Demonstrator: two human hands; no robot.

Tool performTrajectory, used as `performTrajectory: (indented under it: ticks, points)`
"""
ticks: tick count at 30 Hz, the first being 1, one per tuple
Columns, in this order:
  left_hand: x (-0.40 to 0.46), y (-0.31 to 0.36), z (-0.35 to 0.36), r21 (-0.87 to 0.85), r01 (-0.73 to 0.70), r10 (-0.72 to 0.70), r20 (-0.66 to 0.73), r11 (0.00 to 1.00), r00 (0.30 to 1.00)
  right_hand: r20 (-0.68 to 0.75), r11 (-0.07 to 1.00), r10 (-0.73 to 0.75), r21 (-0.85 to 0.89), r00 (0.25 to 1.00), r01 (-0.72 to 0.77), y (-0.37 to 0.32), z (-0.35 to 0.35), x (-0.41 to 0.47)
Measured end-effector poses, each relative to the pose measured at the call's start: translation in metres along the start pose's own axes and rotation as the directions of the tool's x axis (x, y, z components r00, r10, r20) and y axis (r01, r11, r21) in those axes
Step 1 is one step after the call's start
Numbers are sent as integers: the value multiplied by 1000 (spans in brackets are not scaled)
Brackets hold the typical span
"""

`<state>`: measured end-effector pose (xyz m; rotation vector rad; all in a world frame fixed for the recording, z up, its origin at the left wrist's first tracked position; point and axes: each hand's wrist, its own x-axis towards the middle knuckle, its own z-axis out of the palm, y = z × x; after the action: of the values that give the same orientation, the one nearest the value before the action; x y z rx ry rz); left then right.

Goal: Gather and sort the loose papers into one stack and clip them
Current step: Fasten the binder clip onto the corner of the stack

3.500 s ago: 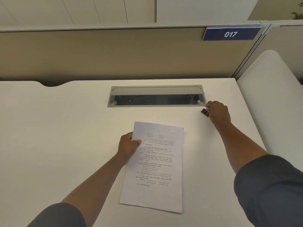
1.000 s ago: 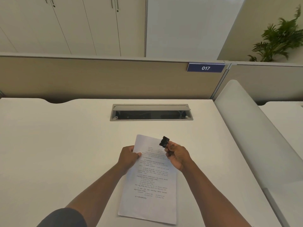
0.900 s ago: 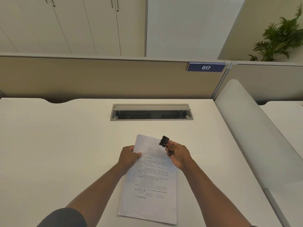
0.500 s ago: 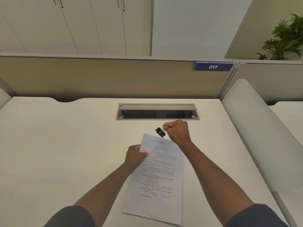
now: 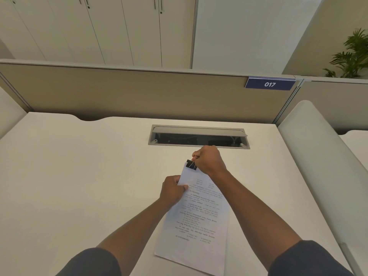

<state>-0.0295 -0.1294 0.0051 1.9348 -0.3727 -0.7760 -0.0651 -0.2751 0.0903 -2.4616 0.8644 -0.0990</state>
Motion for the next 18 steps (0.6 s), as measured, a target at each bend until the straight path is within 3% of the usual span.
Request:
performTrajectory:
  ticks: [9,18]
  points:
    - [-3,2,-1,18,-30,31,-5,999,1000,114,999,5,-42,993,0,2,0,8]
    - [-4,0,-5,68,-31,31,-8,997,999,232,988,-94,-95,968,118,3,-3,9]
